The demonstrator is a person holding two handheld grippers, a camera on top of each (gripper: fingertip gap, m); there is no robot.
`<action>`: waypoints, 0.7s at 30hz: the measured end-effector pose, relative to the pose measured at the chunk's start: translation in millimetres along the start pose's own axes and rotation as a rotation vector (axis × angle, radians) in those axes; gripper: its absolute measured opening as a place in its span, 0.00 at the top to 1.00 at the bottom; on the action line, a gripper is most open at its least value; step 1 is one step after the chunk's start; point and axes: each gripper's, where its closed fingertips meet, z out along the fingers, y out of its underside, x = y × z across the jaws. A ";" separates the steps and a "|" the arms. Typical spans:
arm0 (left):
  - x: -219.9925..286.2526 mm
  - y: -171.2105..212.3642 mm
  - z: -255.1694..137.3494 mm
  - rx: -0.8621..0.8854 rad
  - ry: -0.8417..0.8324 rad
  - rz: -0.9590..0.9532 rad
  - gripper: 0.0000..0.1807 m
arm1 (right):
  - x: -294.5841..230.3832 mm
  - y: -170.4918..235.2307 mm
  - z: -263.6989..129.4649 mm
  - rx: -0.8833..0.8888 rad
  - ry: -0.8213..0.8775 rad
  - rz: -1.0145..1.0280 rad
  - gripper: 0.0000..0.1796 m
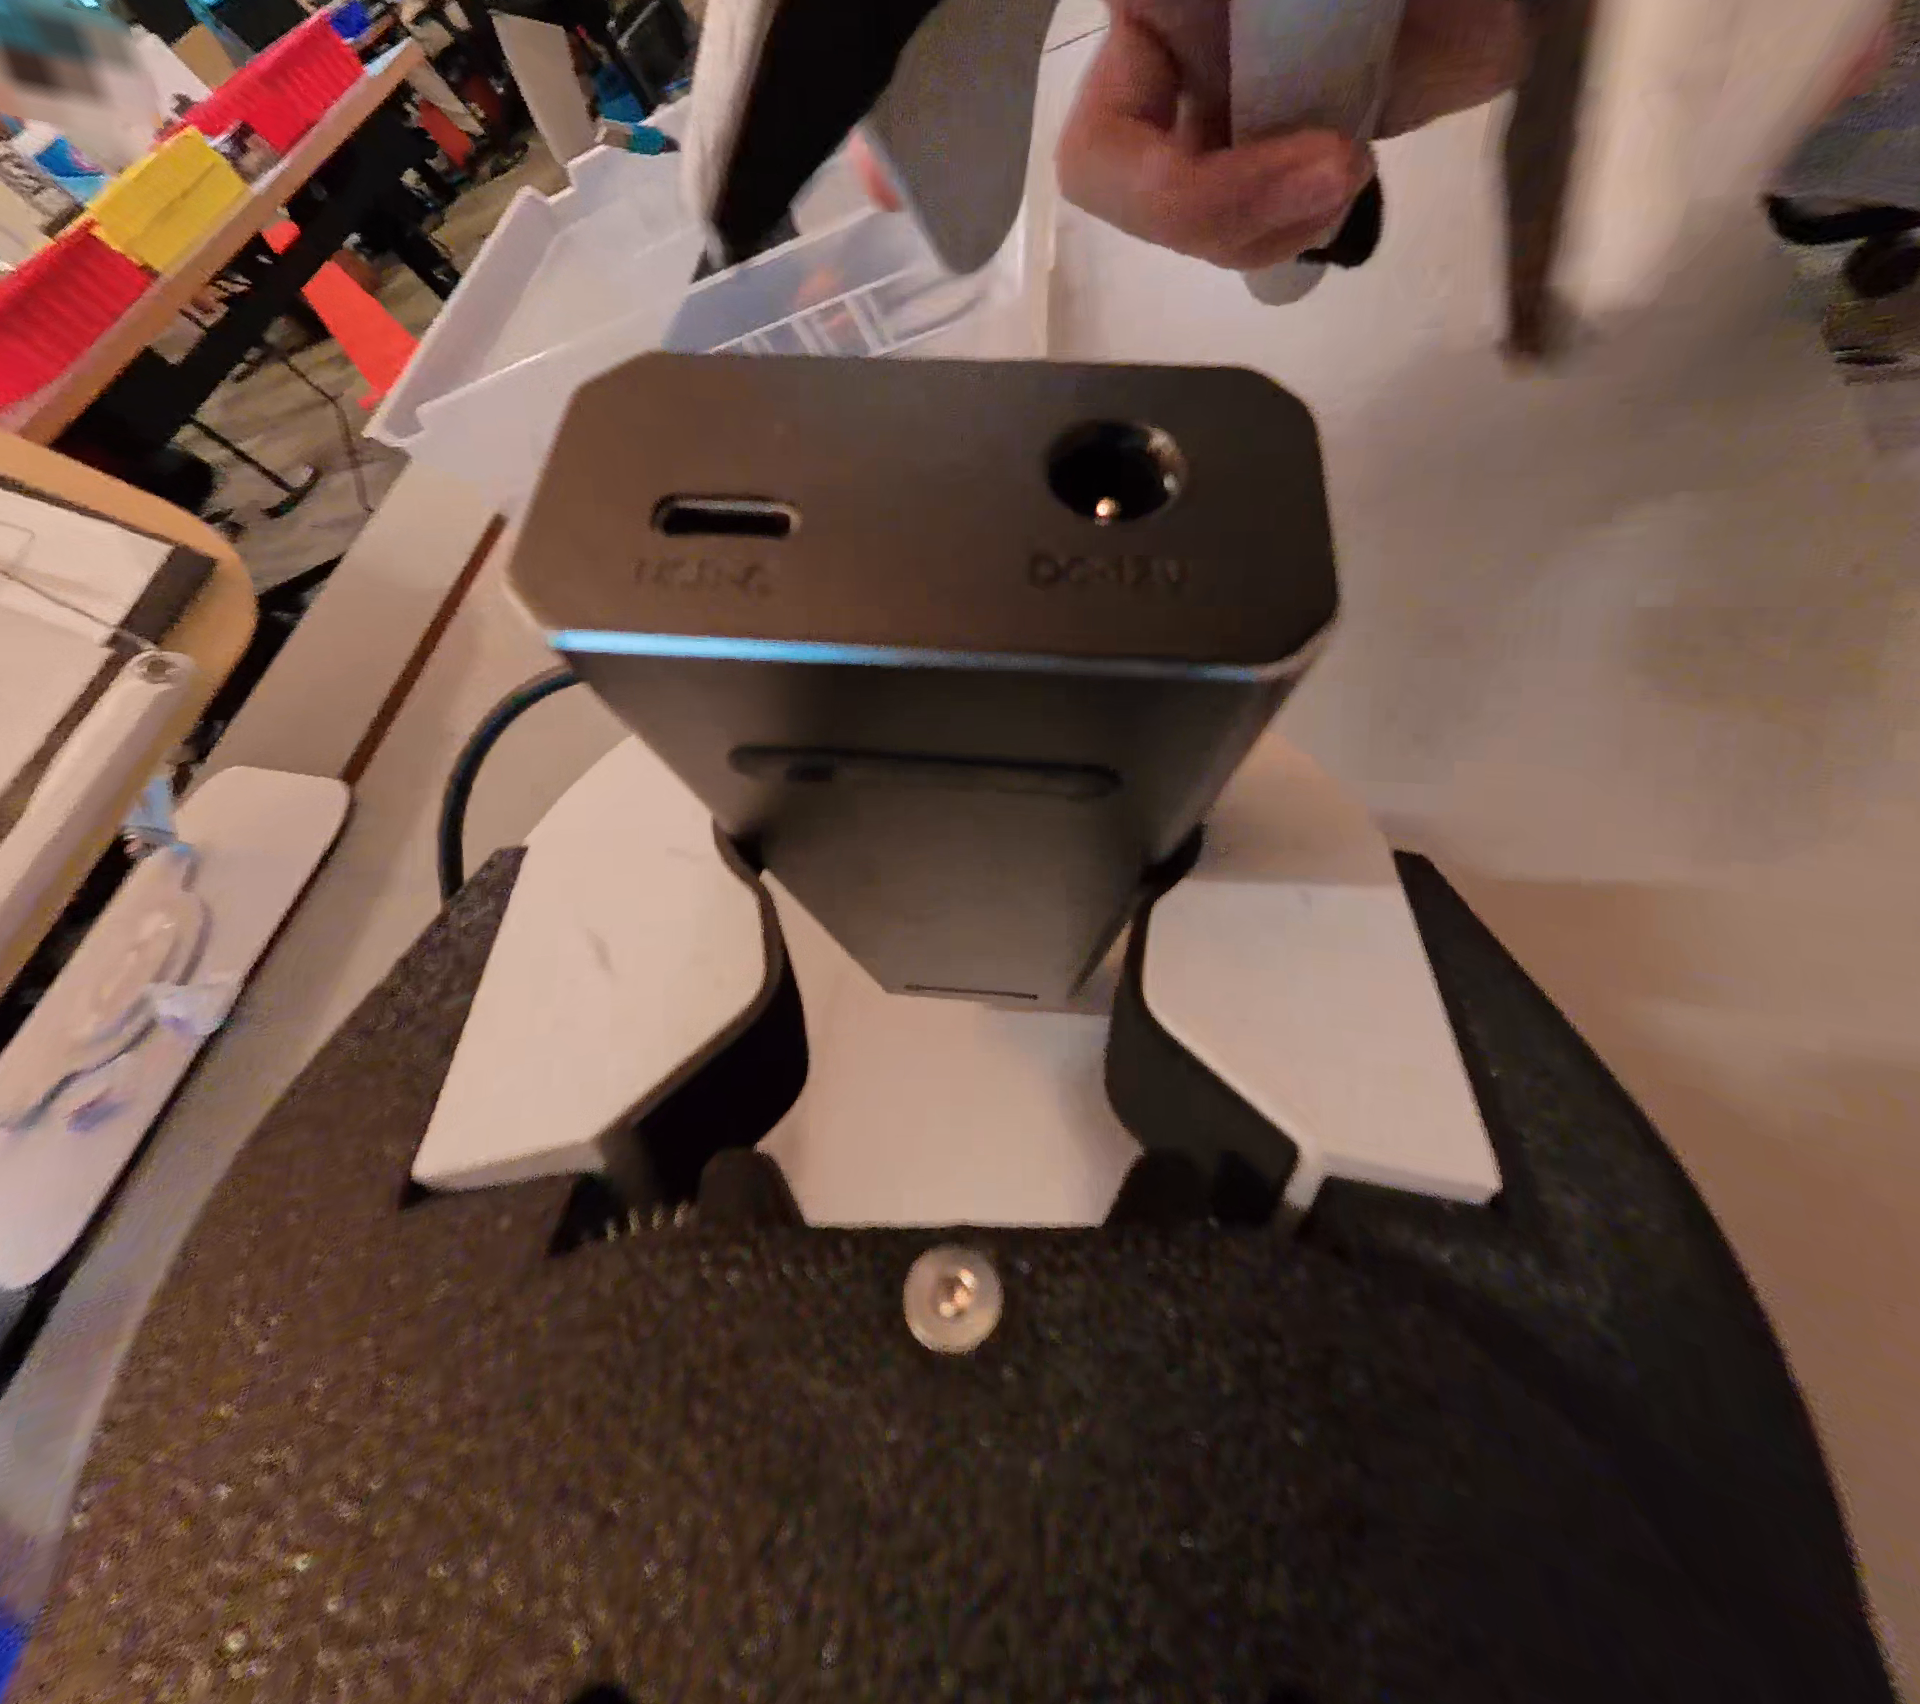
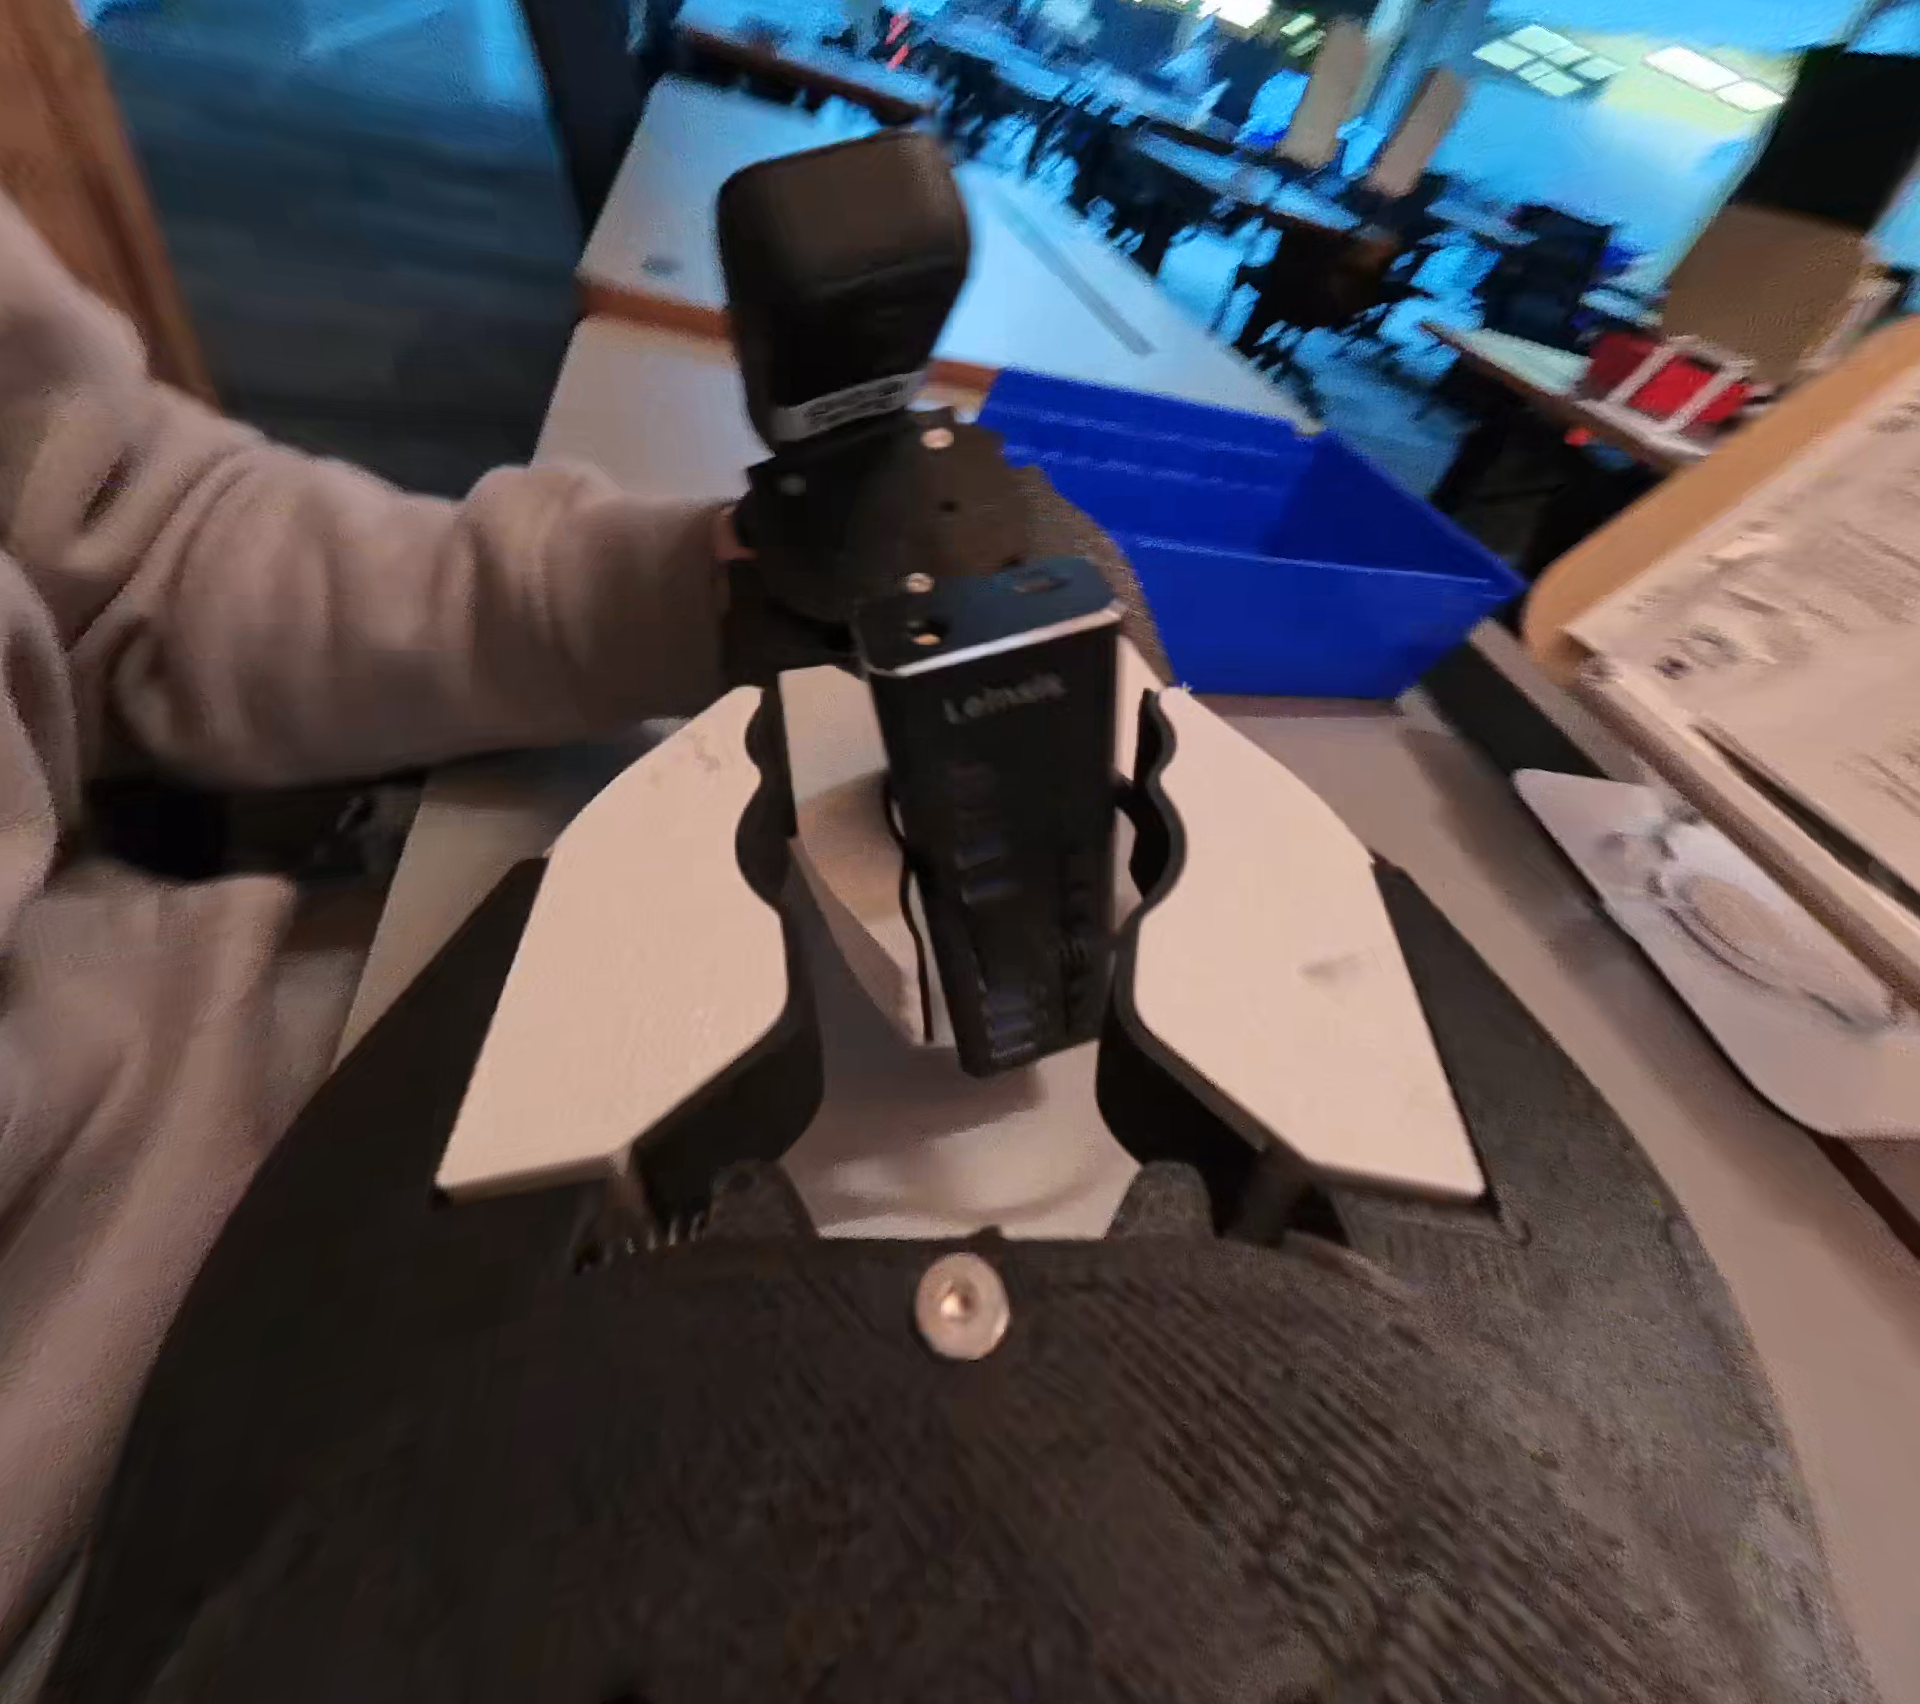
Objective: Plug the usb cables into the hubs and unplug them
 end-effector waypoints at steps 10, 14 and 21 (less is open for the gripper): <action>13.3 -21.7 0.3 0.163 0.088 -0.045 0.61 | 3.5 -2.8 20.4 0.018 -0.064 -0.040 0.69; 10.6 -41.0 -7.1 0.350 0.130 -0.199 0.61 | 9.6 -24.3 12.4 0.094 -0.083 0.010 0.69; 12.2 -38.9 3.3 0.330 0.103 -0.204 0.61 | 8.6 -31.8 18.9 0.137 -0.090 0.047 0.69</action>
